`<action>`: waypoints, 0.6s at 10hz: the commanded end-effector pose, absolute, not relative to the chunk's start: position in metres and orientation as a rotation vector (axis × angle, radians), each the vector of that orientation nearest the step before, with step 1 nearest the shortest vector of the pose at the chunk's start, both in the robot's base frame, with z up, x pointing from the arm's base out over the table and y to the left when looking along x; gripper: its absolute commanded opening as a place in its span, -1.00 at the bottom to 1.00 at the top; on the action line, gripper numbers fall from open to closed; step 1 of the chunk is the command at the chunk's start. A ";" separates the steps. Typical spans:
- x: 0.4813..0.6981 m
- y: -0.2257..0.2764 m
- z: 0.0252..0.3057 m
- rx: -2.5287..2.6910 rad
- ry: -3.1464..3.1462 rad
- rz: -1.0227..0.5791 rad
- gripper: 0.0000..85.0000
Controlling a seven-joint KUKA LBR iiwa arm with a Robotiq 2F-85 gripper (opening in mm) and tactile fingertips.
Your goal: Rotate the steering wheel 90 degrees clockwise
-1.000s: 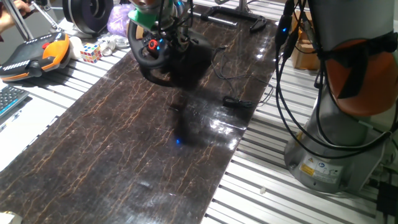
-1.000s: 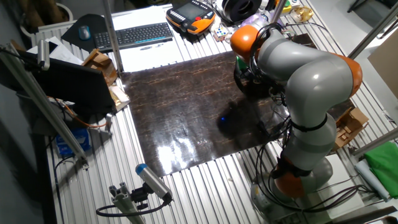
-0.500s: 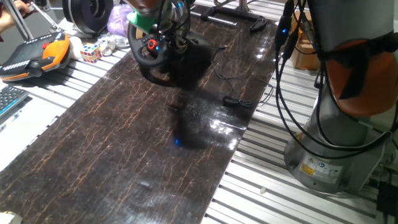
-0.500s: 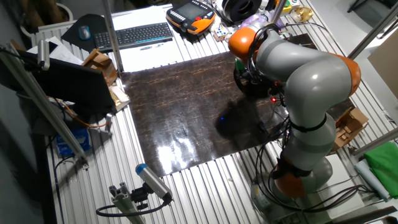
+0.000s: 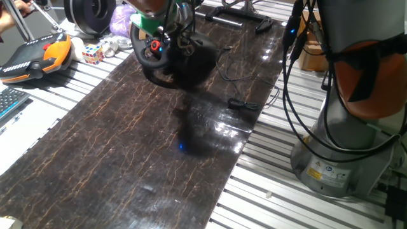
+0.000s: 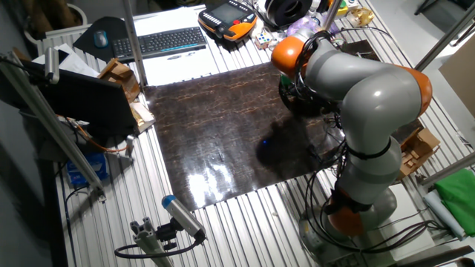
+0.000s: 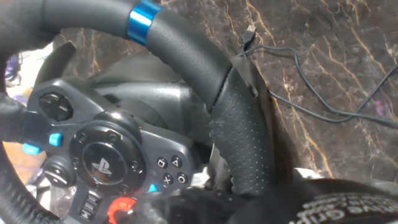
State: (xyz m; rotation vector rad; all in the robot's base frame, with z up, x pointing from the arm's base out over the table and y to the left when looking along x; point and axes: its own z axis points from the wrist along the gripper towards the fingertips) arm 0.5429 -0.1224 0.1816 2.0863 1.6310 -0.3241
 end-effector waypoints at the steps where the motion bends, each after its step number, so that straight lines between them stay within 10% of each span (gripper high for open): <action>1: 0.542 -0.125 0.189 2.062 1.662 -0.350 1.00; 6: 0.533 -0.152 0.223 1.945 1.902 -0.493 1.00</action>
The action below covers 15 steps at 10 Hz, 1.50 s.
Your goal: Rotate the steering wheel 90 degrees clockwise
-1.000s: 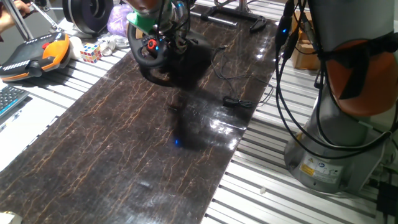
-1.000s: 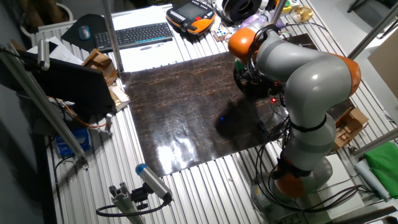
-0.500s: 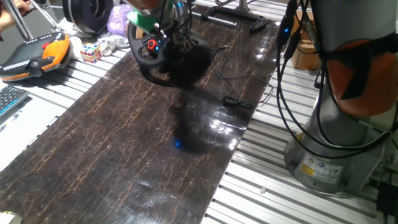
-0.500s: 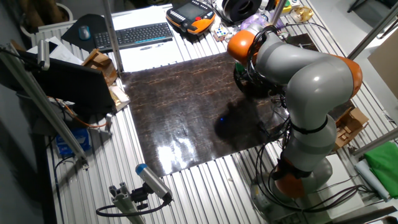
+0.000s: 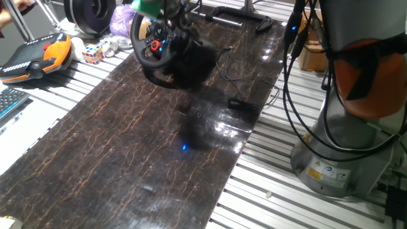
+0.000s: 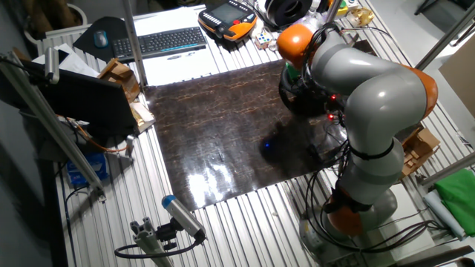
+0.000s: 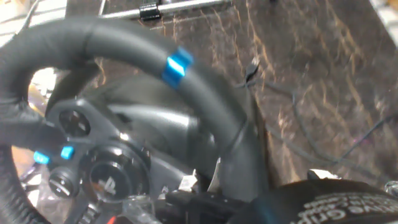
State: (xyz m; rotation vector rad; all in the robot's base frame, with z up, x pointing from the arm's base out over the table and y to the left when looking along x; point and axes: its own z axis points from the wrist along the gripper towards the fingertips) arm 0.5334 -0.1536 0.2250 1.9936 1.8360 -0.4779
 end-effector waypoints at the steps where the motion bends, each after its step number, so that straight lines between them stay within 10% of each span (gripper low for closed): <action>1: 0.533 -0.159 0.229 1.907 1.966 -0.531 0.99; 8: 0.534 -0.174 0.233 1.664 2.239 -0.658 0.00; 11: 0.535 -0.173 0.231 1.696 2.219 -0.628 -0.98; 15: 0.536 -0.168 0.224 1.778 2.140 -0.575 -0.98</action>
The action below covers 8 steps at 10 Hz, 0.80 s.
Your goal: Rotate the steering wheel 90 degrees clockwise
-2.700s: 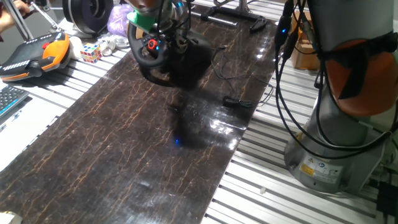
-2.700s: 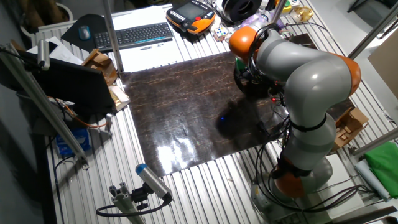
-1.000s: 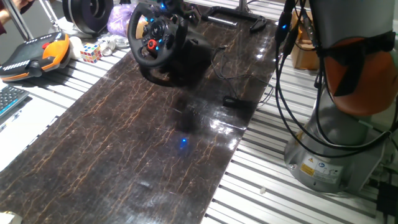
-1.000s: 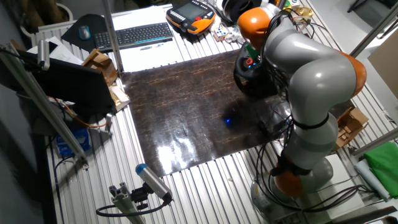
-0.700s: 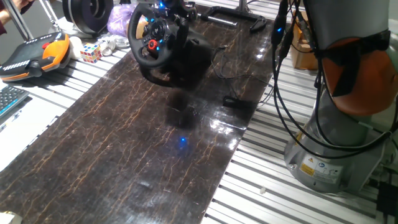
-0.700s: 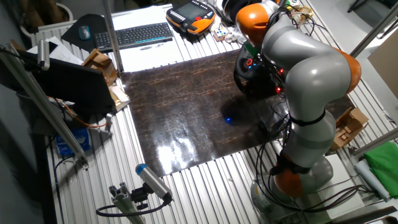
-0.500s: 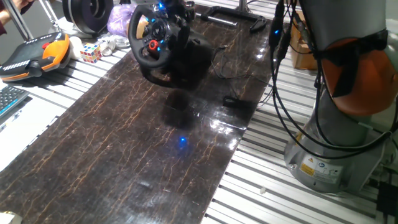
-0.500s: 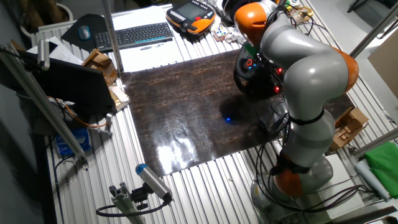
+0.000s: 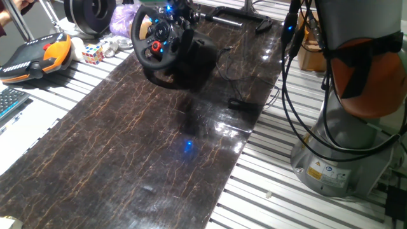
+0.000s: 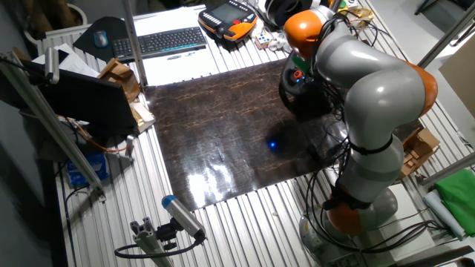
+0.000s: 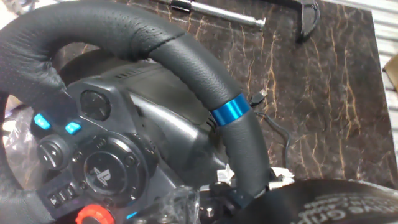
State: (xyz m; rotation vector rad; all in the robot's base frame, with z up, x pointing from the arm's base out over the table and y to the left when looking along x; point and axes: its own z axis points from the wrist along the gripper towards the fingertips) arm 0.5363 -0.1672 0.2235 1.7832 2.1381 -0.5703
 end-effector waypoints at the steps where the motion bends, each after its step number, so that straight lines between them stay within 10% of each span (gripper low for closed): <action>1: 0.537 -0.167 0.223 1.792 2.132 -0.562 -0.98; 8: 0.536 -0.148 0.222 1.901 2.059 -0.496 -0.98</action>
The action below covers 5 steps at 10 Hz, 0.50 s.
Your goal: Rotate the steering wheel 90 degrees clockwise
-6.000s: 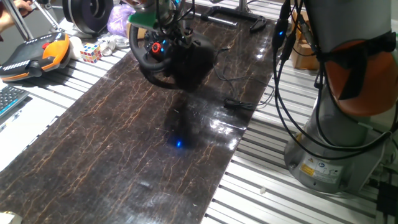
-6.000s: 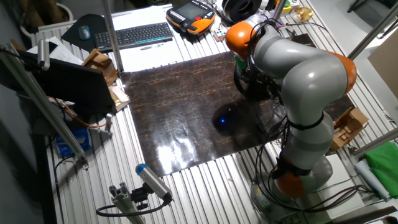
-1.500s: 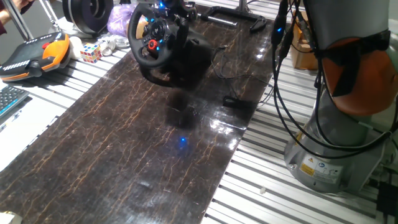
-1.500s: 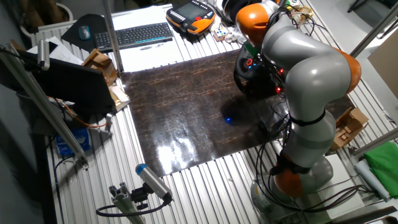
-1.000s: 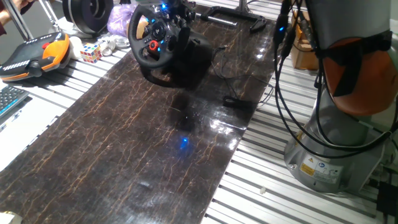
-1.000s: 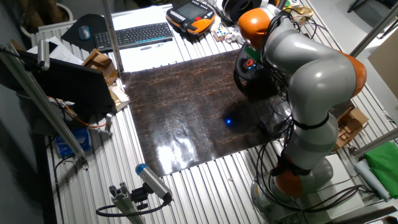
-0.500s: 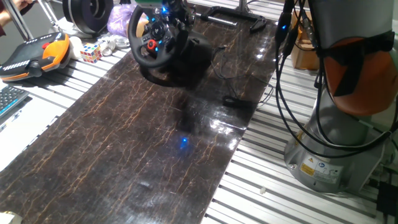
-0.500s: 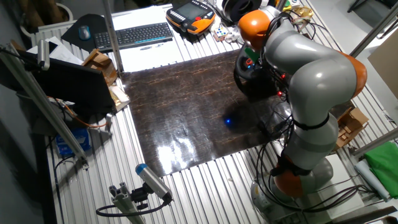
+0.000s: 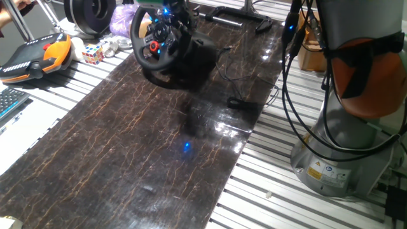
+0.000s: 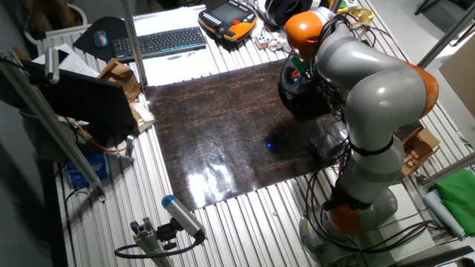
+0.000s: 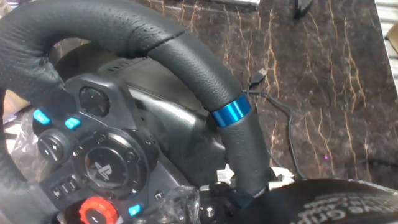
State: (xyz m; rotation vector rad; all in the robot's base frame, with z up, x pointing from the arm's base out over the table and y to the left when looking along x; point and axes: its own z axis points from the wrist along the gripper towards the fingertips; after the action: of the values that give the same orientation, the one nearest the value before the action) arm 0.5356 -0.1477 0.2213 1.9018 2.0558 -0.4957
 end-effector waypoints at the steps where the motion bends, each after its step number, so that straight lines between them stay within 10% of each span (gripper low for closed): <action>1: 0.535 -0.147 0.220 1.904 2.048 -0.492 -0.98; 5: 0.536 -0.145 0.211 1.926 2.012 -0.463 -0.98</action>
State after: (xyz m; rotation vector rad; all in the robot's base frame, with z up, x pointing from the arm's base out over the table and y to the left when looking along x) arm 0.5361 -0.1448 0.2109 1.9272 2.0104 -0.4631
